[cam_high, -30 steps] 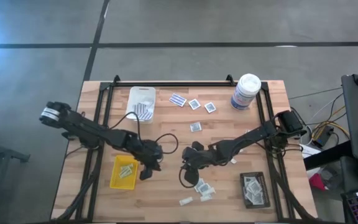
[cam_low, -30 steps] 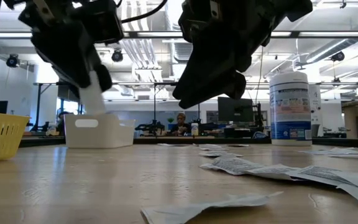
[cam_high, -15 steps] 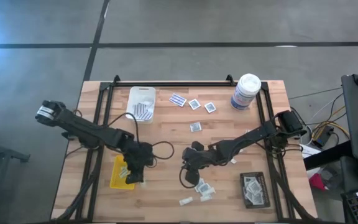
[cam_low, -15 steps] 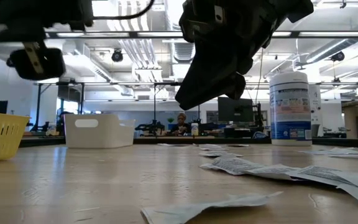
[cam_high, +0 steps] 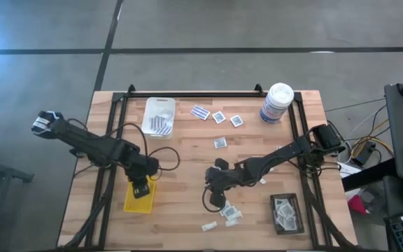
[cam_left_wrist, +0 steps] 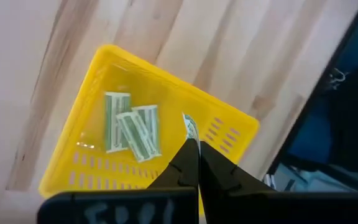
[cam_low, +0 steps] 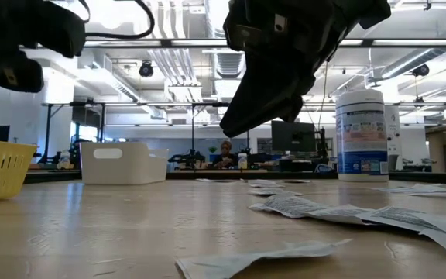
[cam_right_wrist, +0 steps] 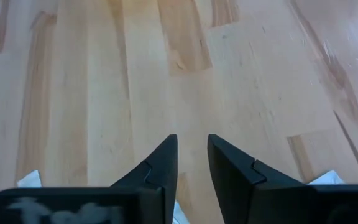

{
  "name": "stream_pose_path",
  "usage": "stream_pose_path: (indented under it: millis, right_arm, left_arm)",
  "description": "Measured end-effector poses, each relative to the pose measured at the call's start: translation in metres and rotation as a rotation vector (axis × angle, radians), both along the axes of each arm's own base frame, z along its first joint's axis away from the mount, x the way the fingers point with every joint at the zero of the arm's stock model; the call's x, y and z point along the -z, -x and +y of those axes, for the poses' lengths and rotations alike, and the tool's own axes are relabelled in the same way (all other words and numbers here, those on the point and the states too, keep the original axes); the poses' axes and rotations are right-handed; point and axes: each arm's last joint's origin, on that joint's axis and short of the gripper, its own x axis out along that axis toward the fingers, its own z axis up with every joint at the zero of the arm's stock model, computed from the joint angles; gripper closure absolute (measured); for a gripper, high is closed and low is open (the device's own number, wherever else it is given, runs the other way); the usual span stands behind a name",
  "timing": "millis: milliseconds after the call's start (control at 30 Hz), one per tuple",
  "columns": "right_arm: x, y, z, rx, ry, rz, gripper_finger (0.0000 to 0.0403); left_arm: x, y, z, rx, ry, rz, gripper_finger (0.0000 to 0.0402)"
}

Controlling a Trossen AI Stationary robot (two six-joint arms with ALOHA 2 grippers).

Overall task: Pick & Place First Aid Supplies
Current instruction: Put the green bandage into the yellow bin

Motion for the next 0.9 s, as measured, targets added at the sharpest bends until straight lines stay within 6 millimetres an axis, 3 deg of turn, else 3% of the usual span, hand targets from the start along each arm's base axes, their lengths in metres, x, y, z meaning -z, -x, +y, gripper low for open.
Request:
stream_pose_path:
  millis: [367,633,900]
  right_arm:
    - [0.0,-0.001,-0.002,-0.014,0.019,-0.002,0.0309]
    - [0.0,-0.001,-0.002,-0.013,0.018,-0.004,0.032]
    - [0.0,-0.001,-0.003,0.004,0.037,-0.009,0.0323]
  left_arm:
    - [0.031,0.008,-0.006,-0.039,0.008,0.166,0.0402]
    - [0.04,0.008,-0.007,-0.03,0.05,0.155,0.0399]
    - [0.043,0.004,-0.008,0.0,0.076,0.098,0.0351]
